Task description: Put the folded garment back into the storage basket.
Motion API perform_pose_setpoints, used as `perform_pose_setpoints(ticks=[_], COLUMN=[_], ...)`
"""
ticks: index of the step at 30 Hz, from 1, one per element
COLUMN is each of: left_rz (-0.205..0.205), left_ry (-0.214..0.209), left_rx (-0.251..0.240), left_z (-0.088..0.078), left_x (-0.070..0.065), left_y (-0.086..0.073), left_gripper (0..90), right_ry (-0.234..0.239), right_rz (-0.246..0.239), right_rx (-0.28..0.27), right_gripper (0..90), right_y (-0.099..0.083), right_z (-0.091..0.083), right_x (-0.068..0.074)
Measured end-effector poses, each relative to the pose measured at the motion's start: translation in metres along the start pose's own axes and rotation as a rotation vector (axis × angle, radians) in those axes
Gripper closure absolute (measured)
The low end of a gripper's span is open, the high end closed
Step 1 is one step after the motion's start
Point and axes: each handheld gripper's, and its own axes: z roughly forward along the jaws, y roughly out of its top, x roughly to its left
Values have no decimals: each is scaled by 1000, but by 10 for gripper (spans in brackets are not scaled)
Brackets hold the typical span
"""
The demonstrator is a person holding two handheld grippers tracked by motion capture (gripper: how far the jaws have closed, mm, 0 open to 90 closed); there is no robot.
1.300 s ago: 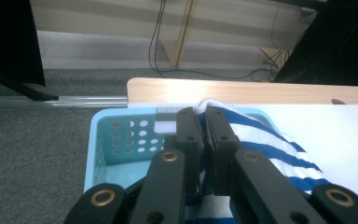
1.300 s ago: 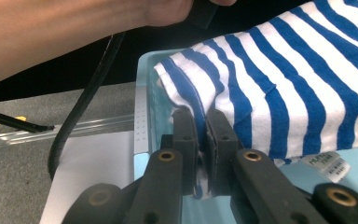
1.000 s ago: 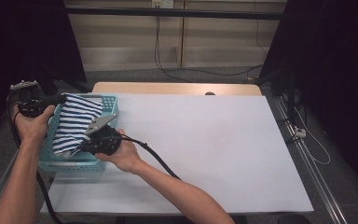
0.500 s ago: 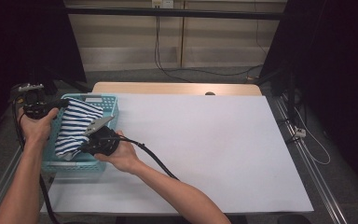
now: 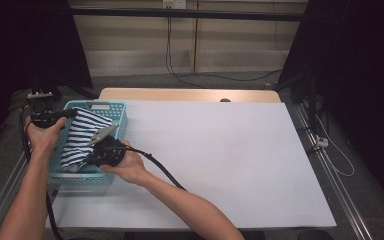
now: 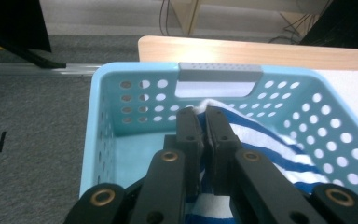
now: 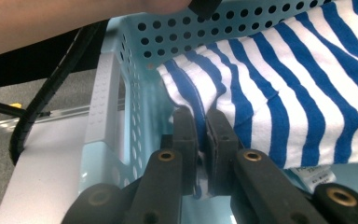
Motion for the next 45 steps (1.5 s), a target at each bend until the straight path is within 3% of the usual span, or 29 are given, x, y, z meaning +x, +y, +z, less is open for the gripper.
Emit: perform_pose_setpoints(ticks=[3,4,6,10,11,13,24,26,29,30,31,32,34,36,39,41,43,45], left_rz=[-1,5,6,-2,3,4,-6,-6,-4,12,9,4,13,14,11,13,13,-14], left_ry=[6,26,20,24,42,31,20,18,-3,-9,-5,2,18,9,3,19,5,-5], left_rx=[7,25,8,22,50,30,66,58,45,44,40,27,45,12,15,14,-18,-43], left_z=[3,3,6,9,9,13,23,24,24,24,24,23,21,21,17,14,12,4], left_x=[0,0,1,1,1,2,-2,-2,-4,-4,-5,-6,-7,-7,-8,-10,-11,-15], left_y=[-1,0,-1,-4,-4,-6,-10,-10,-12,-12,-12,-13,-12,-12,-11,-10,-9,-7], left_gripper=[860,860,860,860,860,860,850,736,706,641,641,536,506,435,291,269,186,145], right_ry=[2,5,7,10,11,17,31,34,27,34,34,36,35,32,24,22,9,-8], right_rz=[4,3,1,1,-8,-7,0,-2,8,6,6,13,11,17,32,32,25,35], right_rx=[11,13,24,28,28,34,59,75,83,74,74,68,62,51,24,20,-9,-23], right_gripper=[847,847,847,845,844,843,808,749,698,661,661,627,606,570,496,481,415,374], right_y=[0,0,1,2,2,2,2,1,0,0,0,1,1,2,4,4,4,4], right_z=[0,1,1,2,2,2,3,3,3,3,3,1,1,-2,-8,-9,-13,-15], right_x=[-3,-3,-4,-5,-6,-7,-9,-10,-10,-12,-12,-12,-12,-12,-13,-13,-12,-11])
